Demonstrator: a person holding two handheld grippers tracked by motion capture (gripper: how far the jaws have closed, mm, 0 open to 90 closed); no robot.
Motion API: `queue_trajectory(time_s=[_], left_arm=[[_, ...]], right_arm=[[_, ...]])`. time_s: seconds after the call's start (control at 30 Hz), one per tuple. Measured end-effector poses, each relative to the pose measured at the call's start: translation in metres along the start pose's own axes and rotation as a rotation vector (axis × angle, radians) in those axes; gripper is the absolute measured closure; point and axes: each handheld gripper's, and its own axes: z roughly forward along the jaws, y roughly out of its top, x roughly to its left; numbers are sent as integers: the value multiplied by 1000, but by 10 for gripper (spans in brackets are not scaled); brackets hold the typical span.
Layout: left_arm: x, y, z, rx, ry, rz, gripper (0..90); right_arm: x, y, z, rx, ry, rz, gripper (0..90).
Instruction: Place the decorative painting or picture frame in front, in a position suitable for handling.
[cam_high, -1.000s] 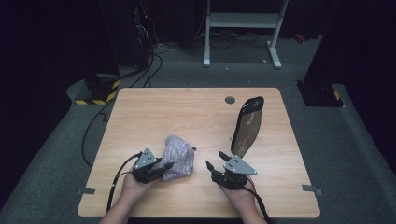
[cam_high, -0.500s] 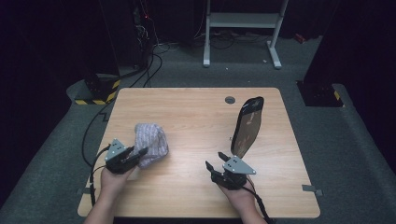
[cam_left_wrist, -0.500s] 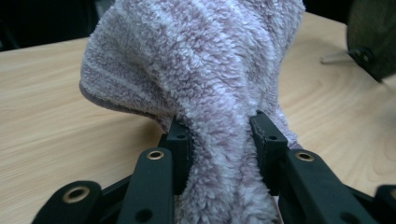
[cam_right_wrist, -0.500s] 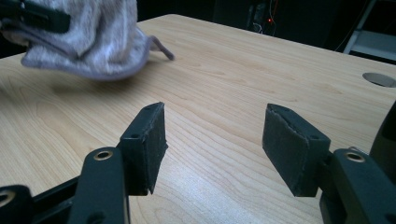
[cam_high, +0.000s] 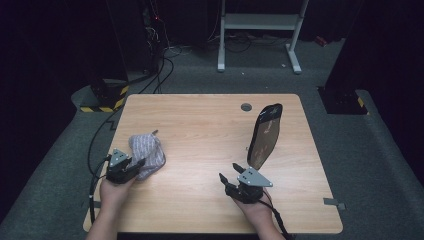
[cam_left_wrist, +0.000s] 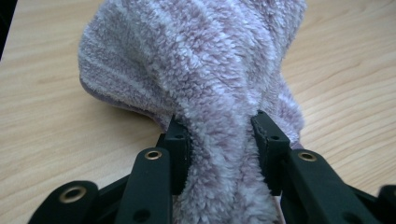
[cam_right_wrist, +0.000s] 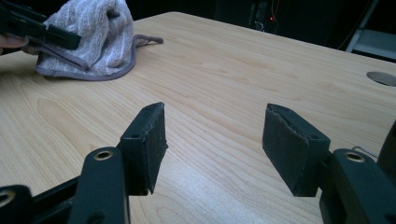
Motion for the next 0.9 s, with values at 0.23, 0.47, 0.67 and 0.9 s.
queue_trajectory(time_s=[0.23,0.47,0.67,0.9], left_arm=[[1,-5,8,45,8,-4,618],[2,-2,4,19,18,-18,514],[1,3,-4,-41,33,-40,425],[-1,9,-16,-119,58,-51,331]], right_arm=[[0,-1,0,4,1,-4,395],[0,-1,1,6,2,-5,395],[0,-1,1,8,0,-13,399],[0,0,0,4,1,-17,404]])
